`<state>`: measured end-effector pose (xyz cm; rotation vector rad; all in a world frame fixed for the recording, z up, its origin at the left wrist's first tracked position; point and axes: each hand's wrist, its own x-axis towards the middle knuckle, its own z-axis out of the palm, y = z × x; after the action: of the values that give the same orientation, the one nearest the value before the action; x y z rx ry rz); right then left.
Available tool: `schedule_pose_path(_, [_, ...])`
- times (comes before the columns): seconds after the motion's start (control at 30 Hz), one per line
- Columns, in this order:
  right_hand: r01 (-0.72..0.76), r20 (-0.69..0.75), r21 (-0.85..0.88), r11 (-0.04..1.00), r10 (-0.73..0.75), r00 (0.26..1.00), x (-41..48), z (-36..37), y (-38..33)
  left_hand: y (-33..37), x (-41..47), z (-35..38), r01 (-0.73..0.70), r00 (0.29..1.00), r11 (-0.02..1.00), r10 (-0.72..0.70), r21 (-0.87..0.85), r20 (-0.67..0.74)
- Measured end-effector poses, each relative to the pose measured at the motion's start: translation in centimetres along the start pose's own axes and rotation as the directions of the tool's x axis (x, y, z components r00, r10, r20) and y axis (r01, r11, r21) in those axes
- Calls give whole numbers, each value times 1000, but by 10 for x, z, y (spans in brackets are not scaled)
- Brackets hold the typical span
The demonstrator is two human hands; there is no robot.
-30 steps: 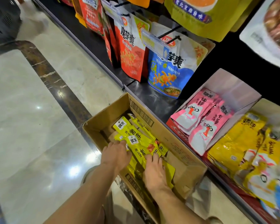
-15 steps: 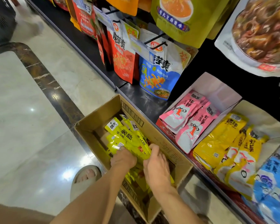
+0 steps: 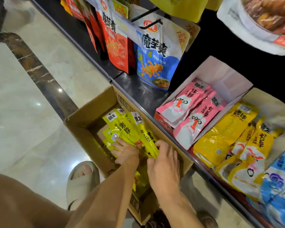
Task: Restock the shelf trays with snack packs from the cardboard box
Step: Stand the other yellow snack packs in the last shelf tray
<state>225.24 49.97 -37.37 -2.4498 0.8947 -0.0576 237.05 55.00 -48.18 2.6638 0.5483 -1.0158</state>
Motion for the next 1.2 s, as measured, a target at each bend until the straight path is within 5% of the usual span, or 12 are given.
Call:
schedule_pose_path(0.2, [-42, -27, 53, 998, 43, 999, 5, -13, 10, -1, -8, -9, -10, 1000, 999, 10, -51, 0])
schedule_pose_path(0.33, [-20, -42, 81, 997, 24, 999, 5, -23, 3, -7, -17, -24, -72, 997, 961, 63, -268, -44])
schedule_pose_path(0.63, [-124, -10, 152, 981, 127, 992, -13, -74, -24, -12, -45, -91, -281, 949, 680, 304, -677, -88])
schedule_pose_path(0.87, [-211, 36, 293, 932, 210, 977, -24, -112, -28, -17, -119, -154, -343, 848, 558, 531, -756, 7])
schedule_pose_path(1.2, [-293, 119, 678, 674, 293, 949, -66, -194, -11, -18, -238, -209, -496, 664, 511, 744, -702, 73])
